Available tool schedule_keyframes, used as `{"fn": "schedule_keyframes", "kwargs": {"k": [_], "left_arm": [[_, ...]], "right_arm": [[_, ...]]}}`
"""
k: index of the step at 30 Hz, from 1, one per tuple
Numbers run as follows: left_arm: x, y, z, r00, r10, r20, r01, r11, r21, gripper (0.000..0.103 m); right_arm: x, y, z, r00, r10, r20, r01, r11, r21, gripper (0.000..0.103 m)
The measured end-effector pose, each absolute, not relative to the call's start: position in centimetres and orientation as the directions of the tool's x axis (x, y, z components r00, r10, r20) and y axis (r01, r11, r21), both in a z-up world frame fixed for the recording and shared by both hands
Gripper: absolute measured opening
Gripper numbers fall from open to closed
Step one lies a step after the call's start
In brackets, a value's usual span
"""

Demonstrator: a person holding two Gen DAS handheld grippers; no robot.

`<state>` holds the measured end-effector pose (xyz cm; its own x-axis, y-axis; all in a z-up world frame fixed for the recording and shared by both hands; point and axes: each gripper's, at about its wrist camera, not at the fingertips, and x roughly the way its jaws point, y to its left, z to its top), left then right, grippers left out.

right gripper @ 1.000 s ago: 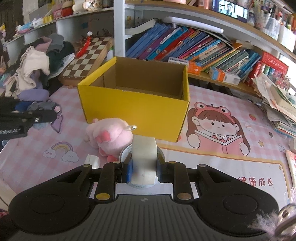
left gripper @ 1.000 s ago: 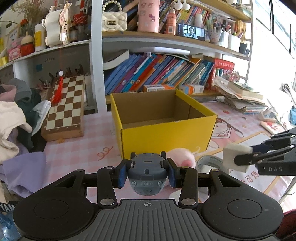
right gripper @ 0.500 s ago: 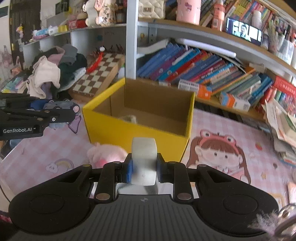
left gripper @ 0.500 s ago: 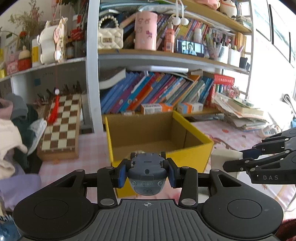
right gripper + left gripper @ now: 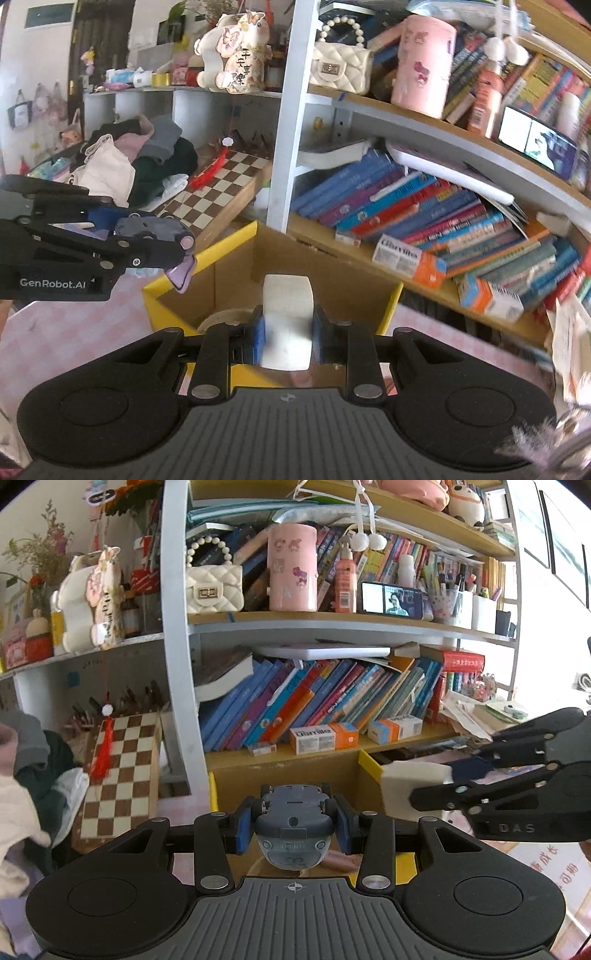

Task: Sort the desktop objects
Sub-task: 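Carry the grey mouse with the left tool while the right tool carries the block to the box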

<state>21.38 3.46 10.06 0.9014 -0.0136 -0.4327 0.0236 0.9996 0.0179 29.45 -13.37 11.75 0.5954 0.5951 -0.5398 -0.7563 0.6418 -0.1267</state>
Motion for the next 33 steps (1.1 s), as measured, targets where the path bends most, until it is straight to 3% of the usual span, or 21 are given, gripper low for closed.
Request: {"fn": "schedule_keyframes", "kwargs": {"k": [10, 20, 33], "left_arm": [[27.8, 3.1, 8.5, 0.861, 0.012, -0.509, 0.026, 0.997, 0.067, 0.041], [33.3, 3.2, 5.8, 0.795, 0.064, -0.603, 0.040, 0.987, 0.157, 0.041], [39.2, 3.7, 2.4, 0.697, 0.089, -0.712, 0.047, 0.984, 0.169, 0.041]], "right_arm": [[36.3, -10.6, 10.6, 0.574, 0.596, -0.562, -0.788, 0.589, -0.181, 0.023], [42.3, -6.7, 6.0, 0.496, 0.514, -0.700, -0.839, 0.490, -0.234, 0.023], [44.6, -3.3, 2.1, 0.413, 0.402, -0.818, -0.894, 0.350, -0.280, 0.024]]}}
